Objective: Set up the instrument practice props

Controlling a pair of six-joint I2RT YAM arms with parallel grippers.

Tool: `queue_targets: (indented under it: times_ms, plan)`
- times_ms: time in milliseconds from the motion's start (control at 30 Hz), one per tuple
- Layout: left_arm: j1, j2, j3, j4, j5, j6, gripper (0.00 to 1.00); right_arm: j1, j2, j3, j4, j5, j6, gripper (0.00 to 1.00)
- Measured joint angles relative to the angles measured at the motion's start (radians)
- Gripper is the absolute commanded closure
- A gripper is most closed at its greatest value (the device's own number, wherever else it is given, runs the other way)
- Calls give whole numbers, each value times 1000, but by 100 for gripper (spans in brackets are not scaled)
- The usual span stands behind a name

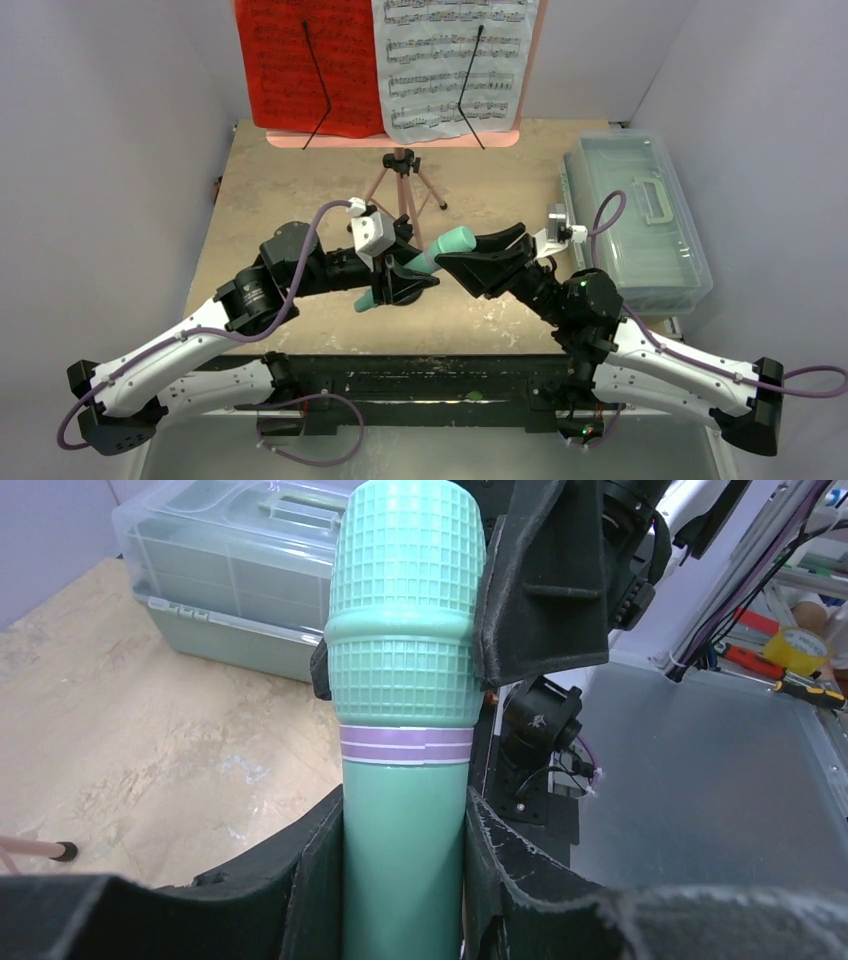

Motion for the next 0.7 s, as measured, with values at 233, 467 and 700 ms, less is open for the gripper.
queue_targets:
  times_ms: [233,467,700]
  plan:
    - [2,28,28,-53,27,-10,33,0,37,49,-10,-54,-87,100]
    - [-3,64,87,-124,26,7,100,-2,143,267,-196,-188,-228,45]
    - [-4,5,62,-93,-85,-4,100,3,2,189,-284,-92,-252,17]
